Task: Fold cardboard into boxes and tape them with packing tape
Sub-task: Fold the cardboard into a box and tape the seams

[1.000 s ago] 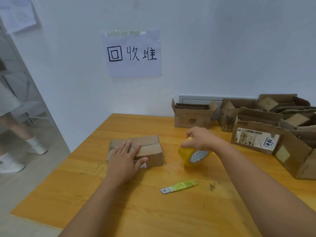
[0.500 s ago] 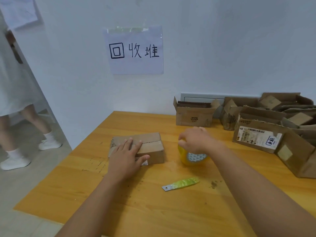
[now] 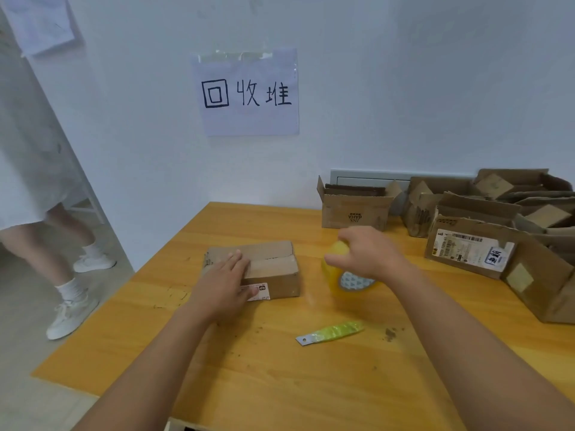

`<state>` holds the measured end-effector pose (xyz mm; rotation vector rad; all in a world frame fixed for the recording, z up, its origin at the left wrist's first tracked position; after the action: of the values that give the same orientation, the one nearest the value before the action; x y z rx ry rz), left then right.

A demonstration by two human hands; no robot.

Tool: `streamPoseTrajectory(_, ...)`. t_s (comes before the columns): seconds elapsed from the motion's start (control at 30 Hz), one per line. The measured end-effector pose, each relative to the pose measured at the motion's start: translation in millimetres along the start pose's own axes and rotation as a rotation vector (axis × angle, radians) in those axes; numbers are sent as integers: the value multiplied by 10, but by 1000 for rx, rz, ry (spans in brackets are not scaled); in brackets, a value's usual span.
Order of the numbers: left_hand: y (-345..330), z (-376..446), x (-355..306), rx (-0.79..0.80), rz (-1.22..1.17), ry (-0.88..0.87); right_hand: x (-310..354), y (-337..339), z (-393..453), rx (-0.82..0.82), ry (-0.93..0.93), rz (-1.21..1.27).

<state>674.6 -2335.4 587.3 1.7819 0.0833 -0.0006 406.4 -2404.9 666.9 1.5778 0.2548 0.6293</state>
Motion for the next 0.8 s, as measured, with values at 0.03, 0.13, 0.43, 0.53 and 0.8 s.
streamPoseTrajectory(0.03,2,-9,22,8,13,-1,39,91,-11,-17,12,16)
streamPoseTrajectory(0.13,-19,-44,63,-11,63,24,146,360,-74,-50,34,-13)
streamPoseTrajectory(0.43,-18,66,-445,-76,71,-82,185,718,-262,-109,89,255)
streamPoseTrajectory(0.53,-30,91,-808,-96,84,-176,122,760,-256,-141,79,326)
streamPoseTrajectory(0.8,-62,122,-1016,-97,-21,-216,-153,417,-43,-249,-26,645)
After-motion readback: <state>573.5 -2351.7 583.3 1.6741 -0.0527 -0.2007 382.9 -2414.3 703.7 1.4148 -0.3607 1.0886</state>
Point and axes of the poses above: each hand's wrist, its own z-axis towards the middle knuckle, its own y-axis out of the back of the hand, x = y × z, the point moved 4 cm from there along z, towards the middle knuckle, and after that the axes turned 14 degrees about x, right-handed, at the moved point
